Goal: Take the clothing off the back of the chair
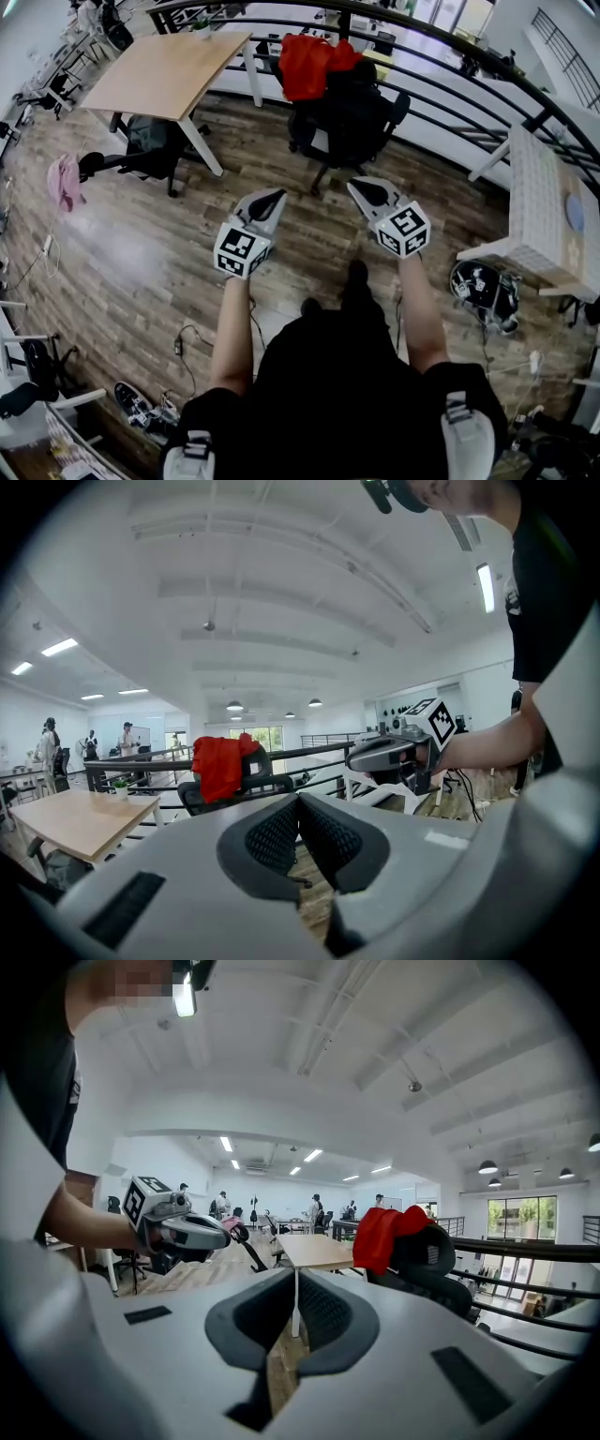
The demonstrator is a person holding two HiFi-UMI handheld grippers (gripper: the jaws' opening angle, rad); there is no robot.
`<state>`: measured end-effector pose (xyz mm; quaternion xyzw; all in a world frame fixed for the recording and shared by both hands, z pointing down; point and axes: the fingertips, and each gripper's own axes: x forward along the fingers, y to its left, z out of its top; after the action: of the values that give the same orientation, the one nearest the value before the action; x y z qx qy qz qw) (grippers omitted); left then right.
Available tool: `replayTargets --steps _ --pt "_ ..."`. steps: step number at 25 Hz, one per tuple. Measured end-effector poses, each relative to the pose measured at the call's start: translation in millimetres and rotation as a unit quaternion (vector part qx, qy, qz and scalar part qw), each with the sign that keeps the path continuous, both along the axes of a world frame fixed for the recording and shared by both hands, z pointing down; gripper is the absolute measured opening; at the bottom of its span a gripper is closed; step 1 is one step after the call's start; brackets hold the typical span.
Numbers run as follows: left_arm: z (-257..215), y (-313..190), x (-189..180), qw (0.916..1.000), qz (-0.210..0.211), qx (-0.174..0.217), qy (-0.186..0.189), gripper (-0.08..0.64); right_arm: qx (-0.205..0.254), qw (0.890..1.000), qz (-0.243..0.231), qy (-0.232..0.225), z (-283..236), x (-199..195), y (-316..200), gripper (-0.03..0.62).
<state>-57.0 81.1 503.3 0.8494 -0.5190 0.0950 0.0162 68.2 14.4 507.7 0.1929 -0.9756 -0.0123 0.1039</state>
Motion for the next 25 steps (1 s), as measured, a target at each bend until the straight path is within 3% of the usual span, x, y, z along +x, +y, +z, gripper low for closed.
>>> replayTargets --steps 13,25 --pt "-3 -24 6 0.9998 -0.022 -0.002 0.001 0.003 -0.01 1.0 -0.012 -0.009 5 9 -33 0.009" --pt "-10 -73 6 0.9977 -0.067 -0.008 -0.005 0.003 -0.022 0.999 -0.049 -0.009 11 9 -96 0.011"
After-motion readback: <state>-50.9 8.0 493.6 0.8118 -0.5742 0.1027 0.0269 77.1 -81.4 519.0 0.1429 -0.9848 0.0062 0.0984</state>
